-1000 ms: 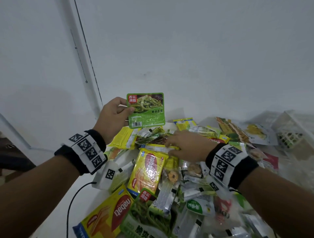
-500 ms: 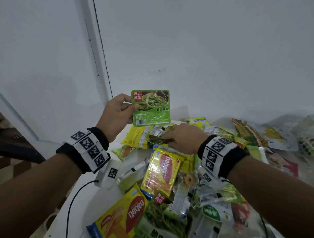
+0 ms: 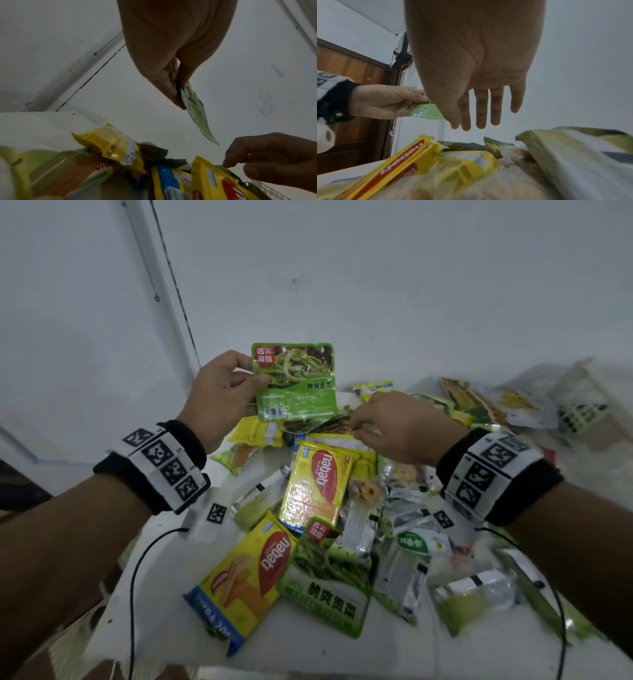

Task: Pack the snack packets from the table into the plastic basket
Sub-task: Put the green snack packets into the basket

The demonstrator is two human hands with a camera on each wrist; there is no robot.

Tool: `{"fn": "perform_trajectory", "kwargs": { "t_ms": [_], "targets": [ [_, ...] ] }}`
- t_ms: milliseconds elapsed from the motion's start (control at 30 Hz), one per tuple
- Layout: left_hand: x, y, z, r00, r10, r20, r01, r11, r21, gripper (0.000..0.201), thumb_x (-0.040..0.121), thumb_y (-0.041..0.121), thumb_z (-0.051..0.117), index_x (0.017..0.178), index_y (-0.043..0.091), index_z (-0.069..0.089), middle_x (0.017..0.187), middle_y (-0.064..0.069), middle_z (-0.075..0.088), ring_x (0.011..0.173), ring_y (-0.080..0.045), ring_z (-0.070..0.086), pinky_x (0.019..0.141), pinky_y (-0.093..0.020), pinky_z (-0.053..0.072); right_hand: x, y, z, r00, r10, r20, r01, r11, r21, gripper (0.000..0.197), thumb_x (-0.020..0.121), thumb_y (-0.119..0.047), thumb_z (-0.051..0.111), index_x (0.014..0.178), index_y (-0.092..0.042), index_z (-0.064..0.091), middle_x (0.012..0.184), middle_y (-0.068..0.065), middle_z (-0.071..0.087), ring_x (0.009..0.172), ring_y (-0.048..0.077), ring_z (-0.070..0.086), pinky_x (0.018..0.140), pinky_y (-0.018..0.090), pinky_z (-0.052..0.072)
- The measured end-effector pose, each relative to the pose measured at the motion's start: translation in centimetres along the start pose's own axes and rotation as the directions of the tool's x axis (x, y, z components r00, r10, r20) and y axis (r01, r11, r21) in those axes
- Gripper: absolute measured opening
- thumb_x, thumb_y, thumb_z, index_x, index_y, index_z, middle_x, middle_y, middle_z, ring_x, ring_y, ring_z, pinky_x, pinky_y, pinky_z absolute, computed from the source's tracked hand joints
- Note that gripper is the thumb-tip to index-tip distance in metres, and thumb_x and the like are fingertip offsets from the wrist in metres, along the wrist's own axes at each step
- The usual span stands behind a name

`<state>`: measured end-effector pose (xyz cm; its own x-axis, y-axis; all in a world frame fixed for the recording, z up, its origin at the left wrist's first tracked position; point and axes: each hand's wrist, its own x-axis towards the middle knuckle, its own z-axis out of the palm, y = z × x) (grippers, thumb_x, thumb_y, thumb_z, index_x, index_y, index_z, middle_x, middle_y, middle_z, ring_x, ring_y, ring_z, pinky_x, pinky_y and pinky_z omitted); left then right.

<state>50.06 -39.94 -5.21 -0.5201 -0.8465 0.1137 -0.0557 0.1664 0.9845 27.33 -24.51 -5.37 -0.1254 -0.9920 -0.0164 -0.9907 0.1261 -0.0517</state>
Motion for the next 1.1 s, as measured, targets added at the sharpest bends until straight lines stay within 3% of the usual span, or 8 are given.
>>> {"fn": "perform_trajectory", "kwargs": {
  "t_ms": [100, 233, 400, 500, 633, 733, 867, 1100],
  "targets": [
    [-1.1, 0.1, 0.5, 1.000, -0.006, 0.031, 0.006, 1.000, 0.011, 0.015, 0.100, 0.009, 0.062, 0.111, 0.002, 0.055, 0.107, -0.032, 0.068, 0.102, -0.044, 0.069, 0.087, -0.063, 0.057, -2.4, -0.2, 0.5, 0.993, -0.024, -0.111, 0.027, 0.999, 0.026, 0.017, 0.099, -0.042, 0.056, 0.098, -0.028, 0.066, 0.088, -0.006, 0.046, 0.086, 0.020, 0.049, 0.076, 0.041, 0.049],
    [-2.9, 0.2, 0.8, 1.000, -0.016, 0.012, 0.015, 0.999, 0.038, 0.023, 0.099, 0.013, 0.064, 0.114, -0.003, 0.054, 0.105, -0.032, 0.068, 0.103, -0.047, 0.067, 0.085, -0.067, 0.055, -5.1, -2.0, 0.9, 0.966, -0.201, -0.164, 0.212, 0.976, 0.054, 0.021, 0.098, -0.044, 0.054, 0.094, -0.025, 0.062, 0.087, -0.005, 0.050, 0.082, 0.018, 0.048, 0.073, 0.040, 0.046],
    [-5.5, 0.6, 0.8, 0.997, -0.025, -0.078, 0.028, 0.999, 0.038, 0.024, 0.099, 0.010, 0.064, 0.114, -0.005, 0.053, 0.106, -0.031, 0.069, 0.101, -0.047, 0.068, 0.085, -0.068, 0.054, -7.1, -5.4, 1.5, 0.901, -0.431, 0.055, 0.424, 0.900, 0.100, 0.019, 0.095, -0.045, 0.064, 0.109, -0.034, 0.066, 0.097, -0.011, 0.054, 0.096, 0.015, 0.051, 0.083, 0.042, 0.047],
    [-7.3, 0.9, 1.0, 0.991, -0.024, -0.134, 0.031, 0.998, 0.053, 0.015, 0.099, 0.008, 0.064, 0.107, 0.002, 0.053, 0.104, -0.029, 0.070, 0.097, -0.045, 0.070, 0.084, -0.067, 0.055, -8.1, -6.9, 2.4, 0.842, -0.516, 0.157, 0.502, 0.857, 0.120, 0.035, 0.090, -0.046, 0.071, 0.124, -0.038, 0.065, 0.106, -0.012, 0.057, 0.104, 0.016, 0.051, 0.086, 0.044, 0.048],
    [-9.4, 1.2, 1.4, 0.982, -0.033, -0.188, 0.046, 0.997, 0.064, 0.023, 0.099, 0.007, 0.064, 0.114, -0.007, 0.053, 0.102, -0.026, 0.073, 0.092, -0.036, 0.074, 0.082, -0.058, 0.060, -8.6, -8.3, 3.4, 0.776, -0.562, 0.286, 0.591, 0.807, -0.018, 0.061, 0.088, -0.044, 0.075, 0.144, -0.035, 0.051, 0.126, 0.000, 0.056, 0.115, 0.023, 0.050, 0.091, 0.042, 0.047],
    [-10.2, 1.4, 1.4, 0.974, -0.039, -0.223, 0.051, 0.997, 0.050, 0.025, 0.099, 0.006, 0.063, 0.116, -0.009, 0.053, 0.100, -0.025, 0.073, 0.086, -0.029, 0.075, 0.077, -0.048, 0.062, -8.2, -9.0, 3.7, 0.794, -0.533, 0.292, 0.576, 0.813, -0.086, 0.073, 0.086, -0.046, 0.076, 0.150, -0.032, 0.042, 0.135, 0.003, 0.046, 0.121, 0.023, 0.043, 0.091, 0.039, 0.040],
    [-10.3, 1.7, 0.9, 0.975, -0.021, -0.223, 0.036, 0.997, 0.065, 0.023, 0.099, 0.007, 0.063, 0.114, -0.008, 0.054, 0.100, -0.025, 0.073, 0.090, -0.033, 0.075, 0.079, -0.048, 0.062, -7.4, -9.5, 4.0, 0.815, -0.479, 0.327, 0.535, 0.838, -0.107, 0.078, 0.081, -0.049, 0.080, 0.148, -0.035, 0.043, 0.137, 0.005, 0.040, 0.126, 0.026, 0.037, 0.099, 0.044, 0.040],
    [-8.2, 1.9, -0.6, 0.987, 0.008, -0.163, 0.000, 0.999, 0.049, 0.025, 0.099, 0.004, 0.062, 0.117, -0.010, 0.052, 0.104, -0.029, 0.072, 0.089, -0.033, 0.075, 0.076, -0.045, 0.063, -5.9, -10.3, 2.9, 0.854, -0.428, 0.295, 0.472, 0.876, -0.097, 0.065, 0.070, -0.047, 0.088, 0.124, -0.031, 0.054, 0.122, 0.002, 0.037, 0.111, 0.021, 0.031, 0.085, 0.037, 0.037]
  ]
}}
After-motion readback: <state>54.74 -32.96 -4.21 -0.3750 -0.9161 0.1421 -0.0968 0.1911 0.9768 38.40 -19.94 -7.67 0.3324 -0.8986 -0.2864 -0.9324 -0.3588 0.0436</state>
